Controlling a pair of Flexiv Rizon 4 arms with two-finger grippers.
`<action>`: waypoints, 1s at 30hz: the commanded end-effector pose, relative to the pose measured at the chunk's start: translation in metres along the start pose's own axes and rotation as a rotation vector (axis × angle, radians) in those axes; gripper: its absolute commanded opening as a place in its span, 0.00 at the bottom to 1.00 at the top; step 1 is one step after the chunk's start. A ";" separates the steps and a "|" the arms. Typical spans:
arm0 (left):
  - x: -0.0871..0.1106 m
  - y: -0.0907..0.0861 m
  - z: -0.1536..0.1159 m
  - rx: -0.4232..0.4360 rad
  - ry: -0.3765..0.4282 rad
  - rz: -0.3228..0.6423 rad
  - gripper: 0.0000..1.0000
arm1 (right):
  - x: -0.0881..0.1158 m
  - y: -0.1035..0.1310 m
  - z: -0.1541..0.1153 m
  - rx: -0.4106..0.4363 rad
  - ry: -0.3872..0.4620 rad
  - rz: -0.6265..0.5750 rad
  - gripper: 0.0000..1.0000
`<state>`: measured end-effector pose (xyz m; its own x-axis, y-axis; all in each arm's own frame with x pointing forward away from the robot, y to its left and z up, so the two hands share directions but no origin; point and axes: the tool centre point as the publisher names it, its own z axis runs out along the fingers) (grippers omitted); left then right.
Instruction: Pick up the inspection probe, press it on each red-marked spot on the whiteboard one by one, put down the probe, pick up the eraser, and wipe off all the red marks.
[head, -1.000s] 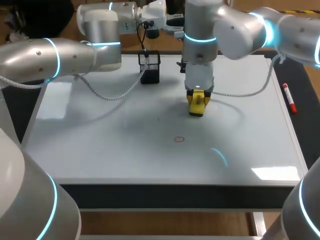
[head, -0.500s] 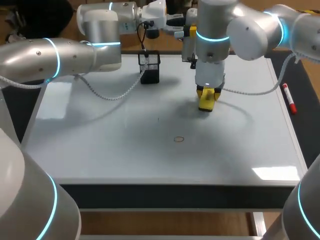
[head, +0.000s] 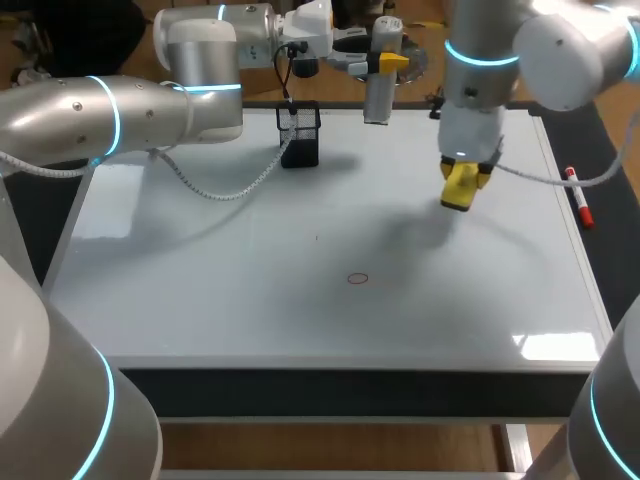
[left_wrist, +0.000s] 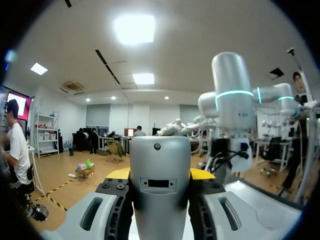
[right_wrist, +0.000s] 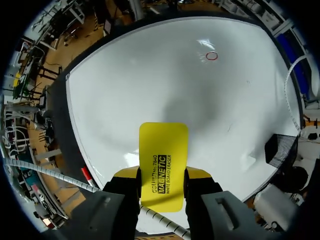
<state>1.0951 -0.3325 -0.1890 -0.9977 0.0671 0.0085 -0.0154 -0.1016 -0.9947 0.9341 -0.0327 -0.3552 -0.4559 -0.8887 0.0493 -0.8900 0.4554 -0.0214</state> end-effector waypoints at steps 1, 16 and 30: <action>-0.001 -0.001 0.000 -0.001 0.002 -0.001 0.00 | 0.051 0.002 -0.008 0.014 -0.022 0.030 0.00; -0.001 -0.001 0.000 -0.001 0.002 -0.001 0.00 | 0.102 0.006 -0.003 0.002 -0.059 0.189 0.00; -0.001 -0.001 0.000 -0.001 0.002 -0.001 0.00 | 0.103 0.005 -0.003 0.002 -0.060 0.199 0.00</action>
<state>1.0951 -0.3325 -0.1890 -0.9977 0.0672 0.0085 -0.0153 -0.1016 -0.9947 0.8826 -0.1210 -0.3478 -0.6234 -0.7817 -0.0174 -0.7813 0.6236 -0.0259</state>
